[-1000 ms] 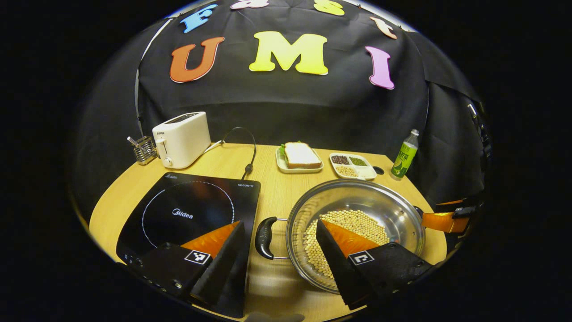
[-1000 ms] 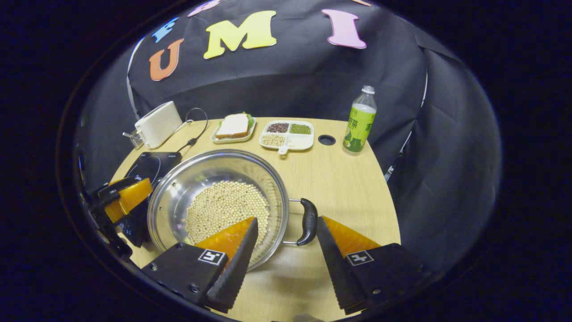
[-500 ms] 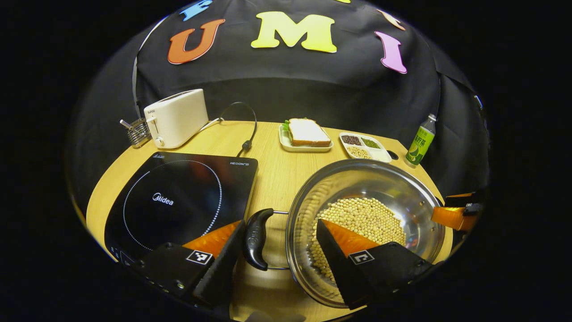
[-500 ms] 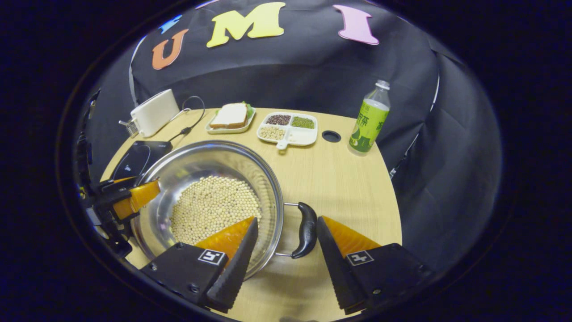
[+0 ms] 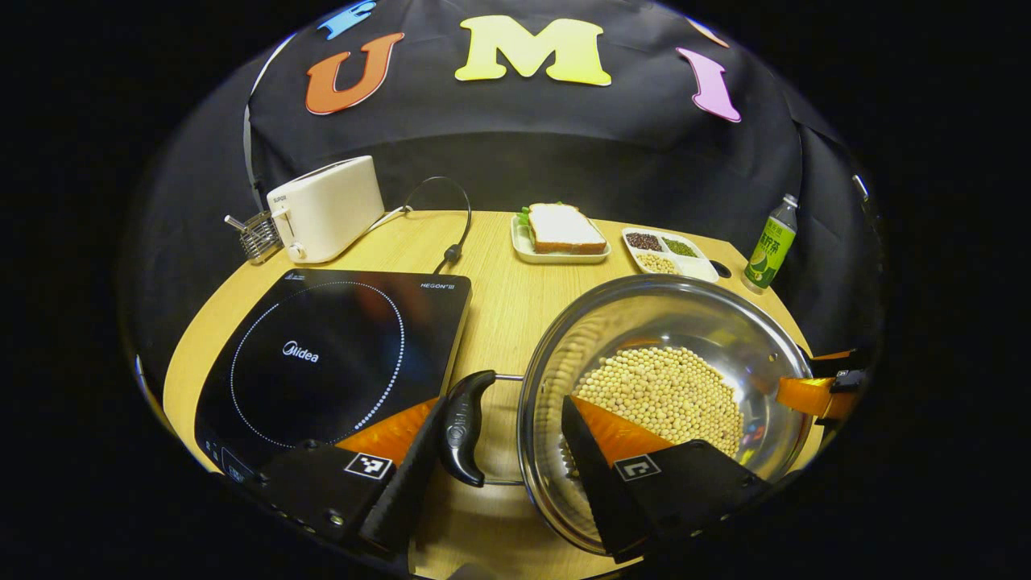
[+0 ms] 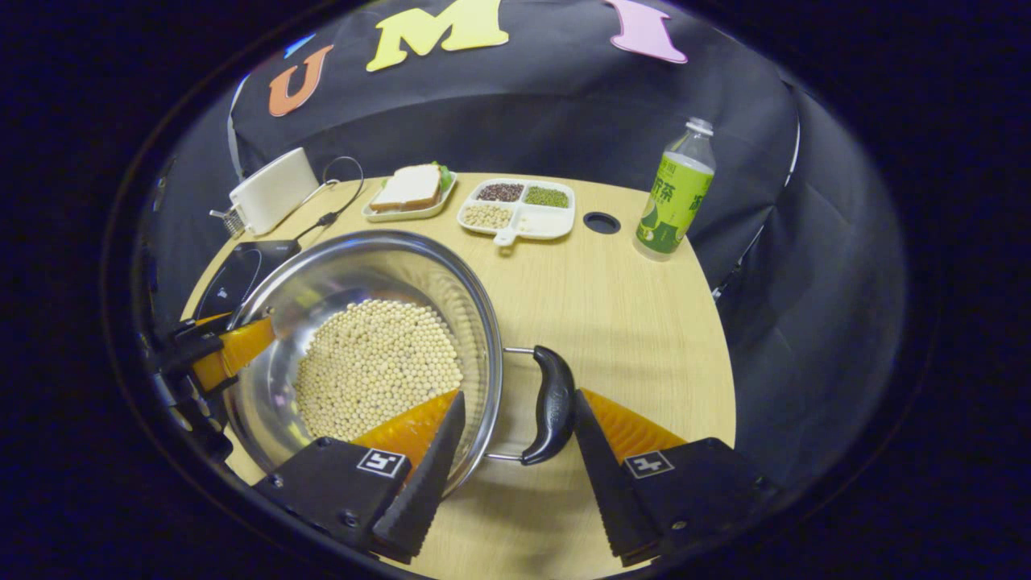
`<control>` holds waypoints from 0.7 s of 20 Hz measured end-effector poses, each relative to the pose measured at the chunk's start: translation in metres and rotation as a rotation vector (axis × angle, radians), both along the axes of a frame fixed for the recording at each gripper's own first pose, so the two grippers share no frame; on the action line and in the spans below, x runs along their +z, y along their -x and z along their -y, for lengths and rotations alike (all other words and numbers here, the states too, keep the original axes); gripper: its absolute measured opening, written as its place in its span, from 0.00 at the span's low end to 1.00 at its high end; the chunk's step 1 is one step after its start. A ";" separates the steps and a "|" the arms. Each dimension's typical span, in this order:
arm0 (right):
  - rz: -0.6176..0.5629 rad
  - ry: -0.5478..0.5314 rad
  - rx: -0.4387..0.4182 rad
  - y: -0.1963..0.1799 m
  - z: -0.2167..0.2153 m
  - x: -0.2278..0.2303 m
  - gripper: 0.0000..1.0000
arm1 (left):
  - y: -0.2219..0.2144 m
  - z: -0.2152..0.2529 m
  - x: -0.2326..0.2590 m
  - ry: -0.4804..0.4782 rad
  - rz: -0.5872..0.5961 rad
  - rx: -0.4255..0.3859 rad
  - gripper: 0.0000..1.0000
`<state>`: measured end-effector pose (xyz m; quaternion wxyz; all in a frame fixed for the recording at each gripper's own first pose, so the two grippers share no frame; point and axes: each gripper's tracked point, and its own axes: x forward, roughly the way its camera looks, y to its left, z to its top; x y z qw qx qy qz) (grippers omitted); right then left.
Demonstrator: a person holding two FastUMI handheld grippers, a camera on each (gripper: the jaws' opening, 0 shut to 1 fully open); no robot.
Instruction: First push the handle of the pot to place it horizontally, then grasp the pot with both hands and set it on the induction cooktop.
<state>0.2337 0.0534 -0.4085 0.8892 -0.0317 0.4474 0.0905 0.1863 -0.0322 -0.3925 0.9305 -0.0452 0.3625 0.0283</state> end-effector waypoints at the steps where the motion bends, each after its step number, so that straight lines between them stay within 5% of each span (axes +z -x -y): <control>1: -0.003 0.008 0.005 0.000 0.000 0.000 0.75 | 0.001 -0.001 0.000 -0.003 -0.007 0.002 0.72; 14: -0.066 -0.054 -0.071 0.007 0.000 -0.001 0.54 | 0.008 -0.006 0.003 -0.060 -0.079 0.003 0.60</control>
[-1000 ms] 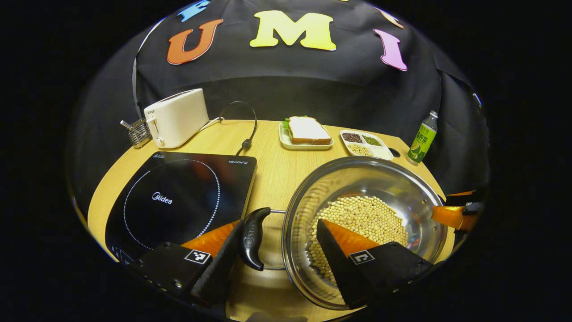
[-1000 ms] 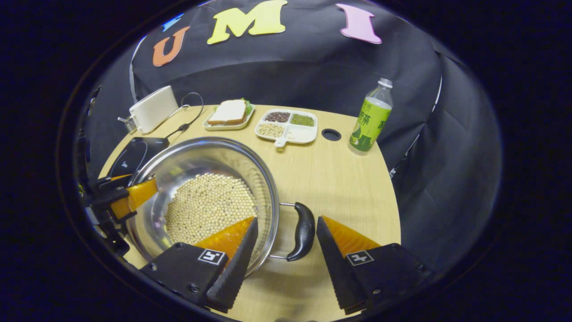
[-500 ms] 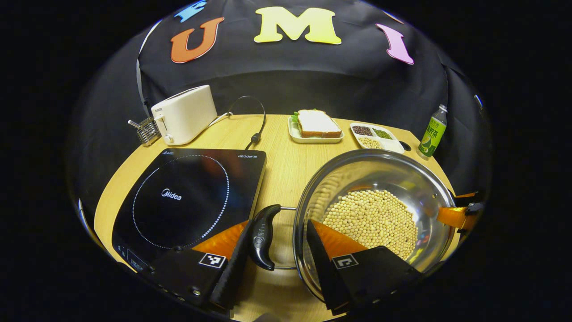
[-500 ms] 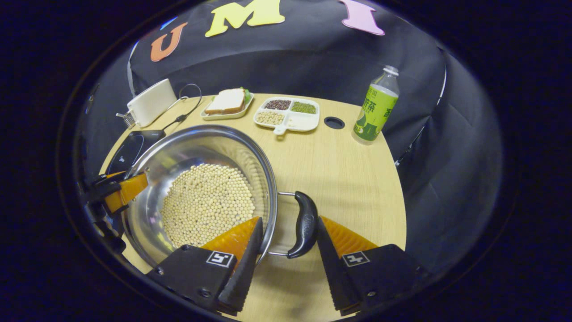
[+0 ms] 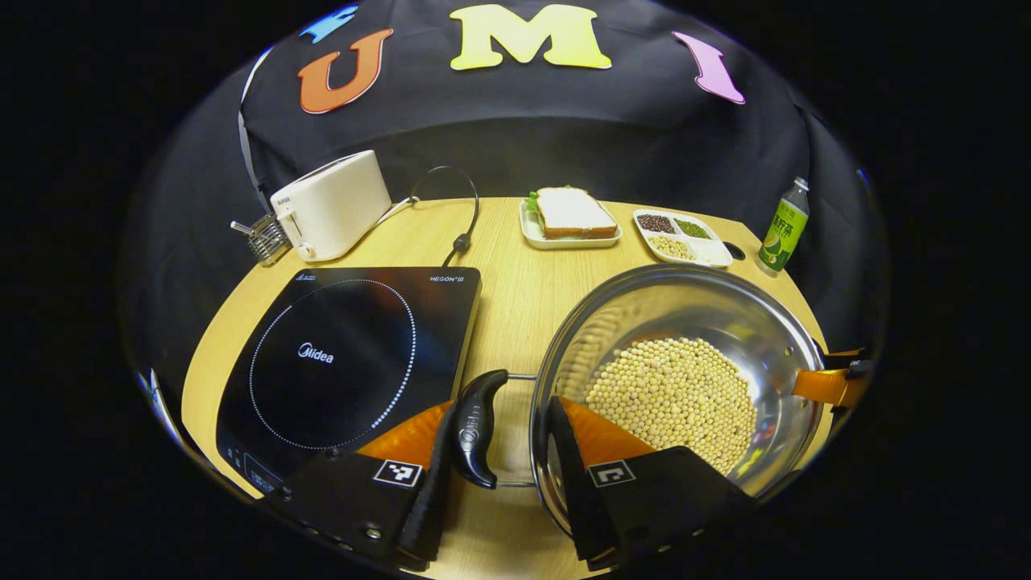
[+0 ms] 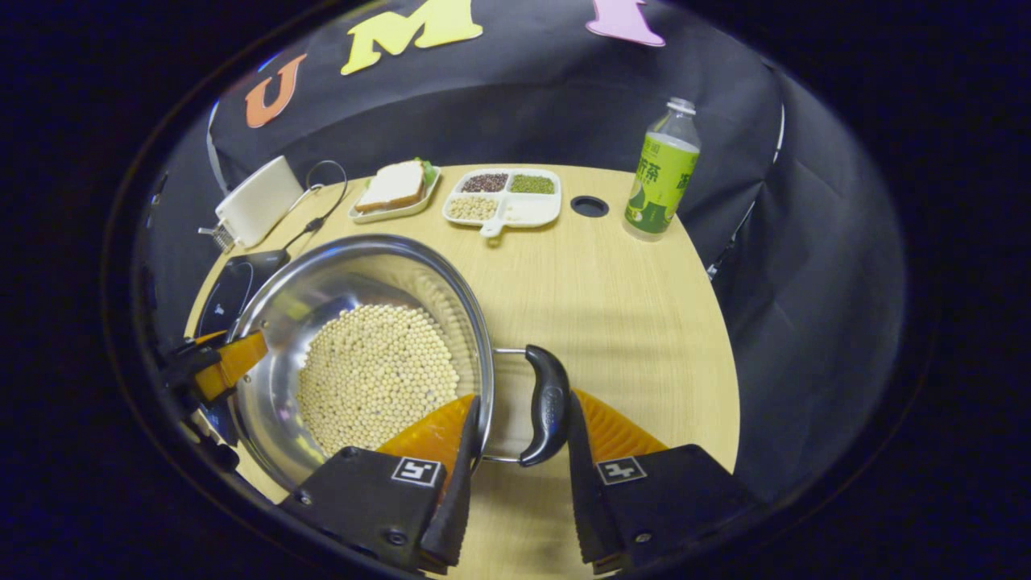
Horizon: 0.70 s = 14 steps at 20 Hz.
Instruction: First push the handle of the pot to place it horizontally, then grasp the pot with both hands and set it on the induction cooktop.
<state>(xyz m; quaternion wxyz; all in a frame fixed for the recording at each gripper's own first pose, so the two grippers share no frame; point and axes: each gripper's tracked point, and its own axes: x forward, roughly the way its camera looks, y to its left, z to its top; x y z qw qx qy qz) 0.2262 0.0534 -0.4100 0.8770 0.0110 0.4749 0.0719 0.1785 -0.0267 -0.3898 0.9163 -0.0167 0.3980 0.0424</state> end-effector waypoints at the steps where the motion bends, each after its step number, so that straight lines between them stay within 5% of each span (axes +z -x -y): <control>1: -0.007 -0.013 -0.004 0.004 0.000 0.001 0.53 | 0.003 -0.001 0.003 -0.001 0.001 0.003 0.50; 2: -0.014 -0.028 -0.015 0.011 0.001 0.004 0.52 | 0.005 -0.001 0.006 -0.004 0.000 0.000 0.69; 3: -0.007 -0.039 -0.026 0.015 0.001 0.006 0.51 | 0.007 -0.001 0.012 -0.012 0.012 -0.012 0.58; 14: 0.086 -0.009 -0.082 0.061 -0.045 0.079 0.51 | 0.022 -0.053 0.068 0.015 0.085 -0.095 0.58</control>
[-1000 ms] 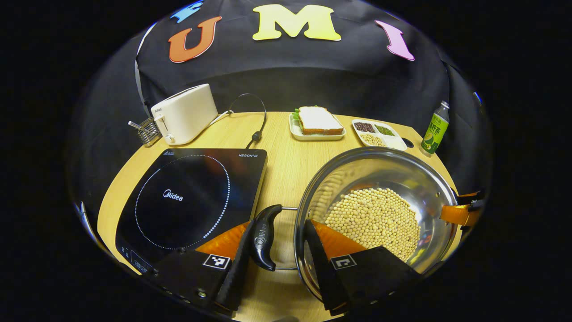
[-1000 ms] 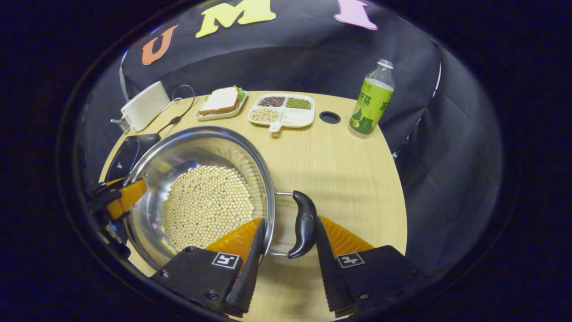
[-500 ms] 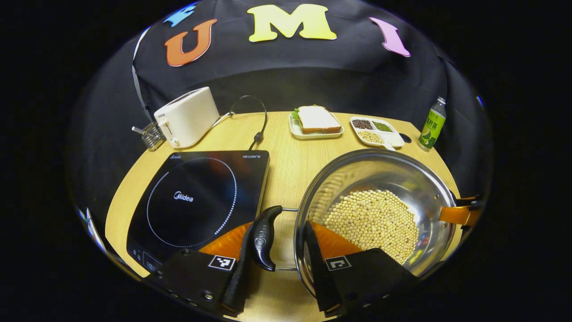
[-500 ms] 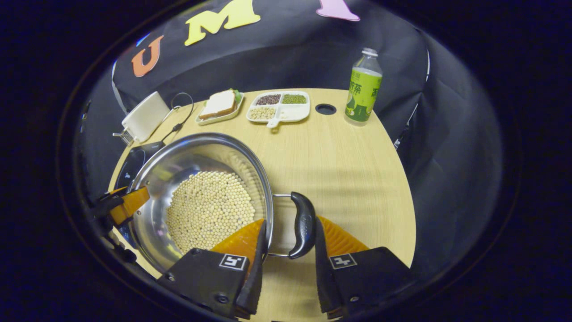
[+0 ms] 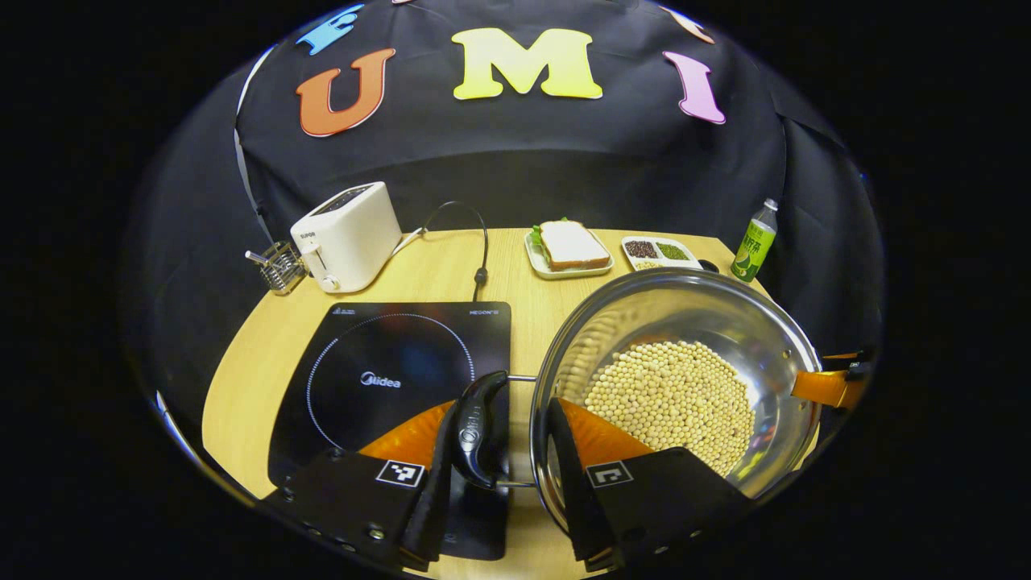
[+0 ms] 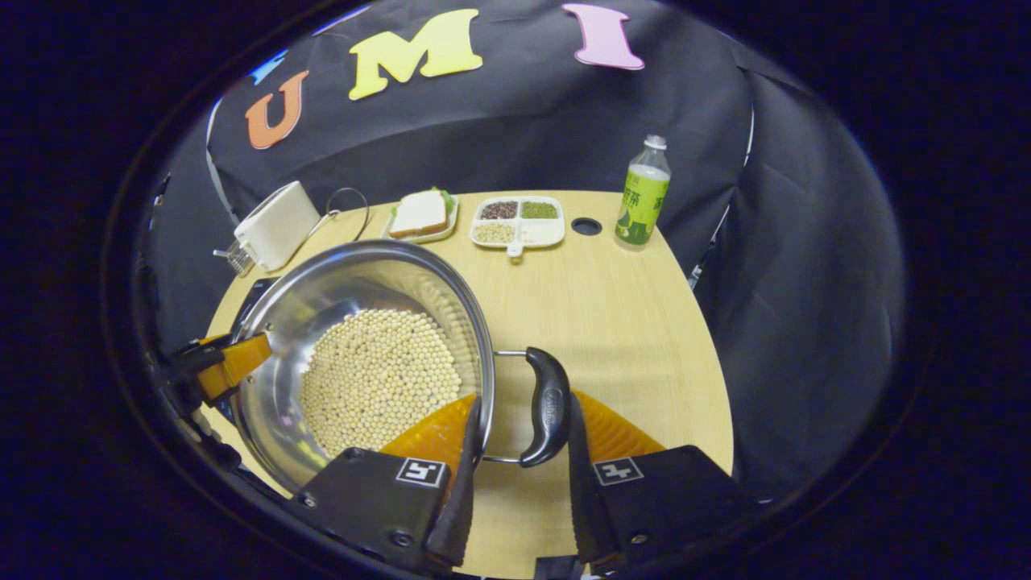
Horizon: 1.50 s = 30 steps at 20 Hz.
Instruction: First push the handle of the pot to place it horizontally, then grasp the pot with both hands and set it on the induction cooktop.
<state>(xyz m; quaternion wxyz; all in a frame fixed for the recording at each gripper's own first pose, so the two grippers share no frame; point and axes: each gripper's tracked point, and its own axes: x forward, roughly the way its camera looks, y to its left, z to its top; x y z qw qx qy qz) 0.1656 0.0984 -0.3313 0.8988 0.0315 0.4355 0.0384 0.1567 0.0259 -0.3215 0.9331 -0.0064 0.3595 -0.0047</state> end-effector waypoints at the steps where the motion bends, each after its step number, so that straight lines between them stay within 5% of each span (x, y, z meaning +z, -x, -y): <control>1: 0.004 -0.003 -0.006 0.005 -0.009 0.006 0.51 | 0.001 -0.009 0.006 -0.006 0.008 -0.009 0.58; 15: 0.022 -0.026 0.000 0.013 -0.147 0.041 0.50 | 0.002 -0.151 0.036 -0.034 0.043 0.000 0.58; 30: -0.042 -0.009 0.021 -0.018 -0.252 0.009 0.51 | -0.022 -0.246 -0.007 -0.047 -0.007 0.034 0.58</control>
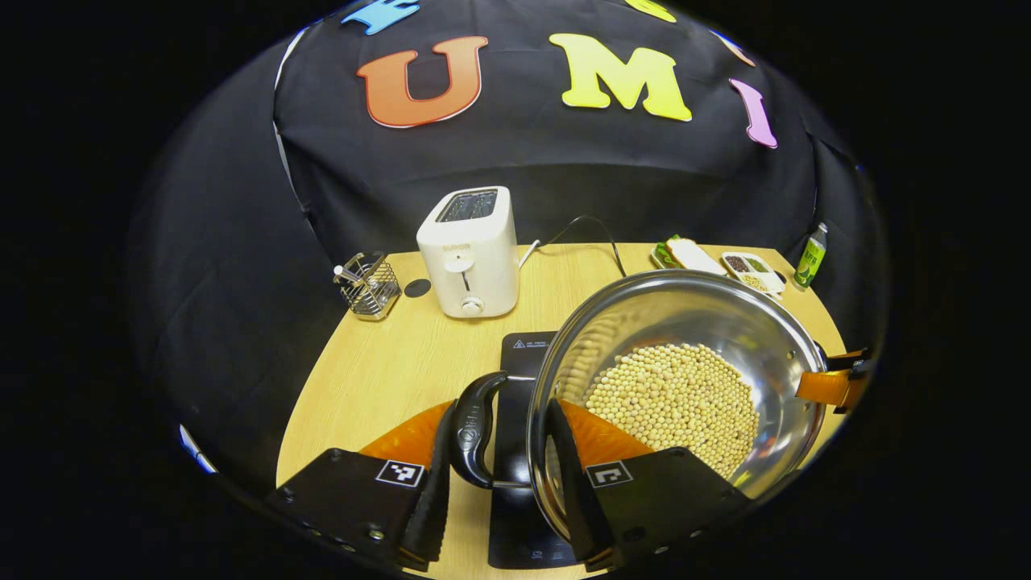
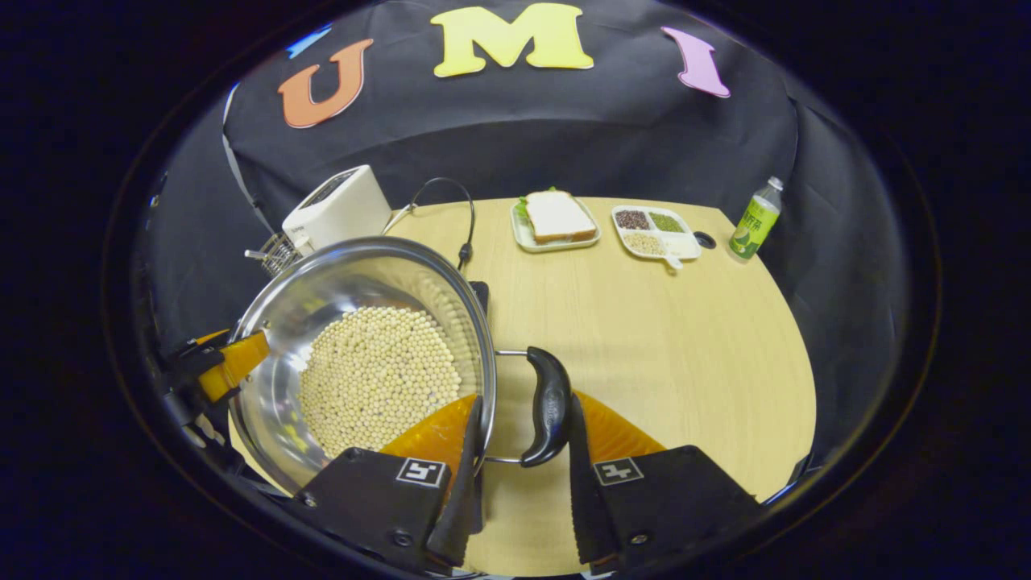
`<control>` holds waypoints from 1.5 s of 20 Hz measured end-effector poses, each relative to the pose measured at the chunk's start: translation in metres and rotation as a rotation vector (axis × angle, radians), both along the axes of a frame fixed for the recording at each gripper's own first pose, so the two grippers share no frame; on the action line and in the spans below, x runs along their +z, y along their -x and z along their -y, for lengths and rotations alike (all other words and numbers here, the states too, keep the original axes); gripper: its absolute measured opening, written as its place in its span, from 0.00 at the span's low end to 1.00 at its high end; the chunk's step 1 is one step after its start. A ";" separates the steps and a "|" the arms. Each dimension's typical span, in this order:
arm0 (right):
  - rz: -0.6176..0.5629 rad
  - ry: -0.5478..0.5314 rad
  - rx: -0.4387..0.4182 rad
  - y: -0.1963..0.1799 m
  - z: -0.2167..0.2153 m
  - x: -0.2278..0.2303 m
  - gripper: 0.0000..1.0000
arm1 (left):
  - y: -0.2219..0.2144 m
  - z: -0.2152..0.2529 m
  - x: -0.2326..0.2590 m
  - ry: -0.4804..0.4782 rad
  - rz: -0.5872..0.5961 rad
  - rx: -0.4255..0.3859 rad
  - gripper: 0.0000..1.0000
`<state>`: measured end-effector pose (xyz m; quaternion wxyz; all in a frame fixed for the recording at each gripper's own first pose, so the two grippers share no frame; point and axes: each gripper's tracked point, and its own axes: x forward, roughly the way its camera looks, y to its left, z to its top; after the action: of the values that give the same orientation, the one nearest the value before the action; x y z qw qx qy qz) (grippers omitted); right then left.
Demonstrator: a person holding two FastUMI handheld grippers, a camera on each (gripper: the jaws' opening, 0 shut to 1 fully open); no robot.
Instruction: First push the handle of the pot to place it horizontally, then grasp the pot with both hands and set it on the induction cooktop.
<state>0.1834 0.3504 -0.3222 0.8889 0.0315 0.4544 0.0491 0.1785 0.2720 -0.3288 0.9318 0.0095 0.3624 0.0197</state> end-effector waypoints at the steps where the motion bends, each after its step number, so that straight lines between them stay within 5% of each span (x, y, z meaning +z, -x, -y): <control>1: -0.004 0.001 0.001 -0.003 -0.003 -0.002 0.51 | -0.003 -0.003 -0.003 -0.001 0.000 0.003 0.58; 30: -0.025 0.007 -0.015 -0.027 -0.011 -0.023 0.55 | -0.023 -0.009 -0.036 0.028 -0.014 -0.019 0.62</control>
<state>0.2103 0.3618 -0.3457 0.8836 0.0326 0.4654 0.0403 0.2020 0.2812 -0.3647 0.9293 0.0000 0.3692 0.0057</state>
